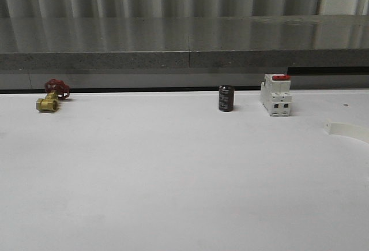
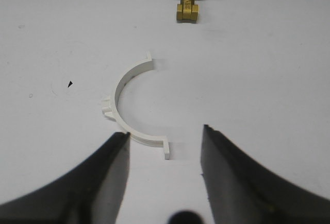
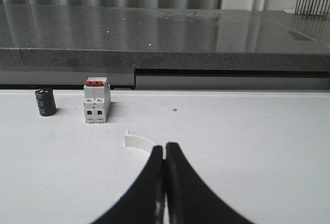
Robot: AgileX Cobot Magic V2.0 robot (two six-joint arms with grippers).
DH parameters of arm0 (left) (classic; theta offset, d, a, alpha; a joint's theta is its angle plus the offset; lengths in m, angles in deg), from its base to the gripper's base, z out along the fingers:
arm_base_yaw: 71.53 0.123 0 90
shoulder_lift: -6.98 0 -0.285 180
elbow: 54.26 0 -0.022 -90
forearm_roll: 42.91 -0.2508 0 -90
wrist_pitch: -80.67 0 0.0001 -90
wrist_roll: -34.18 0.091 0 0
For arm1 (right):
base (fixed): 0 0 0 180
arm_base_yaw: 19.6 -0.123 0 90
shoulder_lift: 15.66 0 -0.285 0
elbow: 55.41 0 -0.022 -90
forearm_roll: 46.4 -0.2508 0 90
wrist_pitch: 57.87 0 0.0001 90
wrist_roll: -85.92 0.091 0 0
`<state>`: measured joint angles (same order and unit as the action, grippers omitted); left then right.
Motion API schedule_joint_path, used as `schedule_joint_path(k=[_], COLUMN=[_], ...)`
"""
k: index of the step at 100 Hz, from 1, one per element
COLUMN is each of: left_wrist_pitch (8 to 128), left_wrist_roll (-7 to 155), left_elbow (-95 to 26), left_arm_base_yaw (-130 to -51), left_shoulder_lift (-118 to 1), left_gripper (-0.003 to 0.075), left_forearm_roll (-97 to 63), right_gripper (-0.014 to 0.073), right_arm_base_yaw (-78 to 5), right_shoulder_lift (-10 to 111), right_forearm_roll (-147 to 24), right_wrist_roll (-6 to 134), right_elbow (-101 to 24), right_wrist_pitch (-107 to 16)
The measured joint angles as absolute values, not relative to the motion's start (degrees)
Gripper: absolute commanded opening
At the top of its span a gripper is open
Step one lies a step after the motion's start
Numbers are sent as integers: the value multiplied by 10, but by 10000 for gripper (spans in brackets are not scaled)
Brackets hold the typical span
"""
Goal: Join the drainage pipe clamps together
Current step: 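Lower the left gripper toward the white clamp half nearest it, then grasp the clamp half's end tab with the left gripper and lift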
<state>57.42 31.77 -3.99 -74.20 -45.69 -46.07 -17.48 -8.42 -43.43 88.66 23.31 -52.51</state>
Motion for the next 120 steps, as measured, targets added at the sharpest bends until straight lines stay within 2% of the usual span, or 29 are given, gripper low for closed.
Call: schedule_joint_path(k=[18,73,120], left_wrist_pitch=[536,371,319], left_wrist_roll=[316,302,300], left_elbow=[-127,-356,-466], left_arm_base_yaw=[-735,-628,-622], left_shoulder_lift=[-588,-927,-1088], left_gripper=[437,437,437], left_forearm_roll=[-456,-449,-440], right_gripper=[-67,-67,-67], right_arm_base_yaw=[-175,-175,-175], right_shoulder_lift=[-84,-84,-84], right_forearm_roll=[-434,-434,-434], right_wrist_roll=[887,887,887], right_elbow=[233,233,233], right_wrist_pitch=[-525,-525,-525])
